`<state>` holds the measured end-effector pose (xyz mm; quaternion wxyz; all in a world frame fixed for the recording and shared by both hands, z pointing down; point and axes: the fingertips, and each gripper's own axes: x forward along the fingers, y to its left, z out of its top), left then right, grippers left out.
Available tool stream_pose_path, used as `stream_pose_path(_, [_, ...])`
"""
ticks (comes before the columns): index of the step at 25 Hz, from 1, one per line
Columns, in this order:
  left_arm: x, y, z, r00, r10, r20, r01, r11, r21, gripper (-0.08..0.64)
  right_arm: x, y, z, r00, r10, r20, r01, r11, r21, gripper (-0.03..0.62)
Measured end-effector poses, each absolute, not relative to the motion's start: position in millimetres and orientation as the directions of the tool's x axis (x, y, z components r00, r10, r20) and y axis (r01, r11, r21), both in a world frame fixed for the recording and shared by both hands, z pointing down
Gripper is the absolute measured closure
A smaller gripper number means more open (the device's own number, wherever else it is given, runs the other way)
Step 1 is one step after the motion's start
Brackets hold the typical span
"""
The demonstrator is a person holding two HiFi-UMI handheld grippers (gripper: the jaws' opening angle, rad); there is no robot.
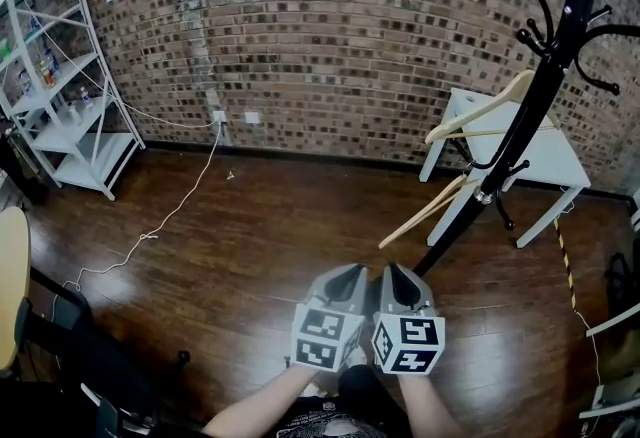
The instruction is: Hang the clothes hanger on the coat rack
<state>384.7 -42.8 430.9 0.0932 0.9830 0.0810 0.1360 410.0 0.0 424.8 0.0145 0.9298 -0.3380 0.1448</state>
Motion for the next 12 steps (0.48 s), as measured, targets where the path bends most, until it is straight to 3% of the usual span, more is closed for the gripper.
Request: stream_pose_path(12, [374.7, -45.7, 430.8, 0.954, 0.181, 0.24, 0.129, -0.967, 0.219, 0.557, 397.7, -8.0, 427.2, 0.715, -0.64, 0.283, -0.651, -0.756, -0.066, 0.592])
